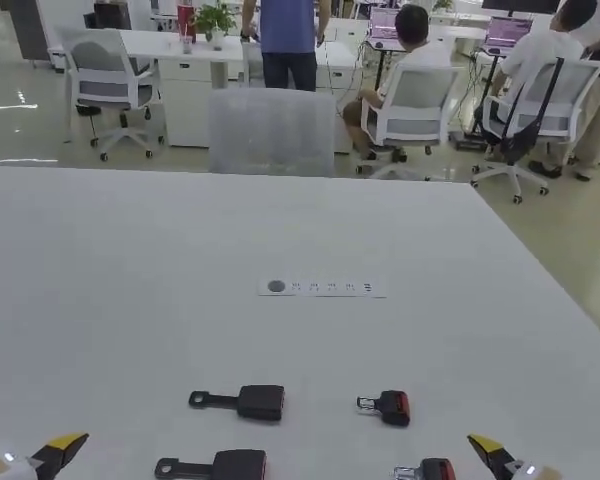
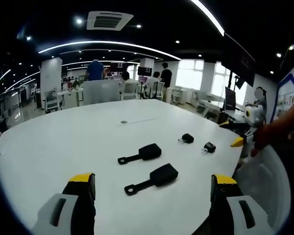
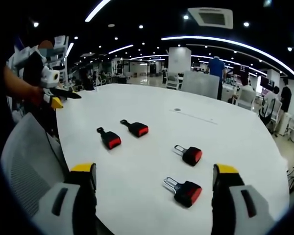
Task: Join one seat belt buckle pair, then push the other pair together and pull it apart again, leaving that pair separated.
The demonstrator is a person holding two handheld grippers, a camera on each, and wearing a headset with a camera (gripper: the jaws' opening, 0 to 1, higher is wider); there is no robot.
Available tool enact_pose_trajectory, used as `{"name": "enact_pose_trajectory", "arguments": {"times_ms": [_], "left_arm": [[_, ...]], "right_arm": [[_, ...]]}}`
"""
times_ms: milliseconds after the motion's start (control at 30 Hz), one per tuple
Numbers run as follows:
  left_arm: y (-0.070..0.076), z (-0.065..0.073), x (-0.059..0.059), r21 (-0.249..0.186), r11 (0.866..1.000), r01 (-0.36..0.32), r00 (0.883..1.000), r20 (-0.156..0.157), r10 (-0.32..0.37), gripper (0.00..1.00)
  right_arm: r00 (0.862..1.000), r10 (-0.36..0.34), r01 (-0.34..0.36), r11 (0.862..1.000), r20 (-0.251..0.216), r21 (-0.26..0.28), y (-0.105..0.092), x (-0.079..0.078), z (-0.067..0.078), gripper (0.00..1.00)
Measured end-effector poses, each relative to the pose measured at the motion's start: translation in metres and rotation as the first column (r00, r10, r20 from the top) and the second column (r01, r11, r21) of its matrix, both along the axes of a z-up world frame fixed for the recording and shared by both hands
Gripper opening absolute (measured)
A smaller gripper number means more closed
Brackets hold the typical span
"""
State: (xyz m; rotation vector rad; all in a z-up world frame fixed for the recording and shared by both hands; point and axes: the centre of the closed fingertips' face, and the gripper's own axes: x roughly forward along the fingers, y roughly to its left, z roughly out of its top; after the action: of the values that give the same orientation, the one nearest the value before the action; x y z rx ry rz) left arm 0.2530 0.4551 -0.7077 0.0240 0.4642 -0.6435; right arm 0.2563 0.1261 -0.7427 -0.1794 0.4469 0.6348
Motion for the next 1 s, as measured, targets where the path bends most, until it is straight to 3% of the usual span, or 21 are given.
{"name": "enact_pose_trajectory", "arguments": {"times_ms": [500, 1000], "left_arm": [[-0.011, -0.007, -0.007, -0.001, 1.000, 0.025, 0.999, -0.027, -0.025, 1.00], [-0.014, -0.007, -0.013, 0.007, 1.000, 0.029, 0.999, -0.030, -0.029, 1.00]], "right_arm": [[1.000, 0.005, -0.005, 1.000, -0.026, 0.011, 0.011, -0.010, -0.009, 1.00], [1.000, 0.016, -0.016, 1.000, -0.027, 0.022, 0.019, -0.014, -0.008, 1.00]]}}
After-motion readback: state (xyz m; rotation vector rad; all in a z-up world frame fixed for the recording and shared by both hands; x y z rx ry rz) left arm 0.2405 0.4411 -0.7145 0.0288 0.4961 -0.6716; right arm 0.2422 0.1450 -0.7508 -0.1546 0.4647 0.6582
